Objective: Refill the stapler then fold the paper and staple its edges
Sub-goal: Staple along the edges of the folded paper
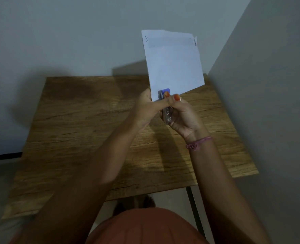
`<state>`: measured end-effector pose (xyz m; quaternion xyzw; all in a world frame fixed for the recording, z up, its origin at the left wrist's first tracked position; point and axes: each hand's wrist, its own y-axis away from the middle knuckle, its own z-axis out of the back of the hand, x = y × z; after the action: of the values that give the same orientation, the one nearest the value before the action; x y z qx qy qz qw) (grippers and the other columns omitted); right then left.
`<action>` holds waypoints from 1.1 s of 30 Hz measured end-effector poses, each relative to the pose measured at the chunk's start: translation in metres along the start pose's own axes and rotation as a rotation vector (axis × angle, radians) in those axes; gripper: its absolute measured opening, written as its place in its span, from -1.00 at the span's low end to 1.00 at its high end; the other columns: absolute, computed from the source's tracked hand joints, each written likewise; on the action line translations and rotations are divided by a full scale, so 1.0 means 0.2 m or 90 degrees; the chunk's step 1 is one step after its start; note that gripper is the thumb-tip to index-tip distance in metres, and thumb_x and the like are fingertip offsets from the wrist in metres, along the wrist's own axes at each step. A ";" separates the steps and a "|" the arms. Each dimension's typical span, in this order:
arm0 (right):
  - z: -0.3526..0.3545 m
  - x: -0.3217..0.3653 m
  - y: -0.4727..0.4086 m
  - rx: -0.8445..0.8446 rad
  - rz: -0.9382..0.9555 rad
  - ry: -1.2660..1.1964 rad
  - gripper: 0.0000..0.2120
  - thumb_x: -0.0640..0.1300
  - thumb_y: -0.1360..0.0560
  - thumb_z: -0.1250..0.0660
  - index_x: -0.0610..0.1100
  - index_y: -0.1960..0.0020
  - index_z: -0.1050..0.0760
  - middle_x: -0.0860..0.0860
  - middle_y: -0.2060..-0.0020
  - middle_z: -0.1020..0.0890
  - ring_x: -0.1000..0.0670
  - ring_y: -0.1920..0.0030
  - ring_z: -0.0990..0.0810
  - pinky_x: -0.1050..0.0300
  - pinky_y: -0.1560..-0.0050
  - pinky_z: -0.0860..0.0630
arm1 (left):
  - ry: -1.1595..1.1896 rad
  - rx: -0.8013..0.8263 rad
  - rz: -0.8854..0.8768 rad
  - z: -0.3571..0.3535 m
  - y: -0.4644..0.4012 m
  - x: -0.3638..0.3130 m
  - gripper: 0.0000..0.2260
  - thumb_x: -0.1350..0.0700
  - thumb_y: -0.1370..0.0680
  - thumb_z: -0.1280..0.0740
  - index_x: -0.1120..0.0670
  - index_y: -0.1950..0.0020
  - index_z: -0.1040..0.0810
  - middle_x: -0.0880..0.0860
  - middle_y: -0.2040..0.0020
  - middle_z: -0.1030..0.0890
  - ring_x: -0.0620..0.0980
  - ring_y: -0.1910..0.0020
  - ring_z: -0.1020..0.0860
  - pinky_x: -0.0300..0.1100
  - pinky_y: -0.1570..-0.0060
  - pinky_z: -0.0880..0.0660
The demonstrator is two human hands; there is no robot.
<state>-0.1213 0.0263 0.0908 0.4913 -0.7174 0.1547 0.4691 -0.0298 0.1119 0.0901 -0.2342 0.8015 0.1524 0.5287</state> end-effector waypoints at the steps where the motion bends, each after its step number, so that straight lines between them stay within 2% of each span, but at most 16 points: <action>1: -0.01 -0.01 0.00 -0.004 -0.003 -0.001 -0.89 -0.14 -0.39 -0.40 -0.14 0.12 -0.64 -0.05 0.20 -0.62 0.01 0.19 -0.58 0.13 0.16 -0.45 | -0.004 -0.008 -0.015 0.00 0.00 0.01 -0.62 0.09 -0.36 -0.54 0.05 -0.13 -0.57 0.05 -0.10 -0.68 0.04 -0.14 -0.63 -0.13 -0.09 -0.55; 4: -0.02 -0.01 0.00 -0.014 -0.004 0.008 -0.84 -0.20 -0.46 -0.35 -0.22 -0.02 -0.54 -0.10 0.13 -0.57 -0.02 0.16 -0.54 0.10 0.16 -0.40 | 0.009 -0.009 -0.027 0.01 0.00 0.02 -0.61 0.10 -0.36 -0.54 0.08 -0.15 -0.57 0.09 -0.13 -0.67 0.08 -0.17 -0.62 -0.06 -0.14 -0.53; 10: -0.05 0.01 0.01 0.014 0.013 -0.008 -0.79 -0.16 -0.40 -0.37 -0.19 -0.02 -0.54 -0.03 0.18 -0.63 0.02 0.16 -0.57 0.14 0.14 -0.45 | 0.063 0.011 -0.025 0.00 0.00 -0.01 -0.72 0.21 -0.46 -0.44 0.16 -0.16 -0.55 0.09 -0.09 -0.68 0.07 -0.16 -0.62 -0.15 -0.10 -0.54; 15: -0.05 0.01 0.01 0.012 0.015 -0.020 -0.88 -0.20 -0.46 -0.34 -0.19 0.00 -0.52 -0.01 0.24 -0.65 0.05 0.20 -0.62 0.21 0.21 -0.53 | 0.063 0.011 -0.029 0.00 0.00 -0.01 -0.78 0.19 -0.48 -0.42 0.16 -0.11 -0.58 0.11 -0.06 -0.67 0.09 -0.12 -0.63 -0.13 -0.10 -0.55; 19: -0.04 0.01 0.01 0.021 0.007 -0.006 -0.80 -0.17 -0.41 -0.37 -0.20 -0.01 -0.53 -0.07 0.19 -0.57 -0.01 0.17 -0.52 0.13 0.18 -0.39 | 0.029 0.021 -0.038 0.00 0.01 -0.01 -0.75 0.19 -0.48 -0.42 0.19 -0.14 -0.56 0.11 -0.06 -0.68 0.09 -0.12 -0.63 -0.12 -0.10 -0.56; 22: -0.01 0.02 0.00 0.082 -0.007 -0.027 -0.86 -0.14 -0.47 -0.34 -0.17 0.01 -0.56 -0.06 0.17 -0.63 0.01 0.16 -0.59 0.18 0.18 -0.48 | 0.028 0.067 -0.012 0.02 0.02 -0.05 -0.77 0.15 -0.56 -0.33 0.25 -0.16 -0.51 0.13 -0.01 -0.67 0.05 0.06 -0.66 -0.12 0.13 -0.57; 25: 0.02 0.05 0.00 0.104 -0.024 -0.042 -0.85 -0.11 -0.45 -0.36 -0.18 0.05 -0.55 -0.08 0.17 -0.65 0.03 0.13 -0.67 0.23 0.25 -0.55 | -0.020 0.037 0.023 0.02 0.02 -0.07 -0.65 0.07 -0.60 -0.27 0.33 -0.22 -0.45 0.26 0.03 -0.59 0.16 0.21 -0.55 0.08 0.25 -0.41; 28: 0.03 0.05 0.00 0.096 -0.012 -0.014 -0.85 -0.09 -0.46 -0.37 -0.18 0.07 -0.55 -0.06 0.22 -0.65 0.05 0.19 -0.65 0.24 0.28 -0.53 | -0.015 0.030 0.014 0.01 0.01 -0.07 -0.78 0.10 -0.60 -0.28 0.23 -0.10 -0.57 0.14 0.10 -0.61 0.06 0.22 -0.50 -0.06 0.26 -0.45; 30: 0.04 0.05 0.00 0.076 0.001 0.009 -0.84 -0.06 -0.48 -0.36 -0.16 0.09 -0.55 -0.03 0.25 -0.62 0.07 0.25 -0.60 0.25 0.31 -0.51 | 0.012 0.032 0.007 0.00 0.01 -0.07 -0.84 0.12 -0.60 -0.28 0.15 0.00 -0.62 0.06 0.14 -0.61 0.07 0.17 -0.42 -0.14 0.30 -0.47; 33: 0.02 0.05 0.00 0.052 0.010 0.020 -0.73 0.05 -0.43 -0.38 -0.15 0.05 -0.55 -0.01 0.23 -0.60 0.07 0.28 -0.55 0.25 0.34 -0.49 | 0.006 0.043 0.005 0.01 -0.01 -0.06 -0.84 0.11 -0.61 -0.28 0.16 -0.03 -0.60 0.13 0.08 -0.57 0.15 0.11 -0.40 -0.08 0.28 -0.44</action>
<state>-0.1231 0.0186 0.0967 0.5021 -0.7070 0.1951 0.4583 -0.0240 0.1141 0.0999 -0.2140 0.8095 0.1262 0.5320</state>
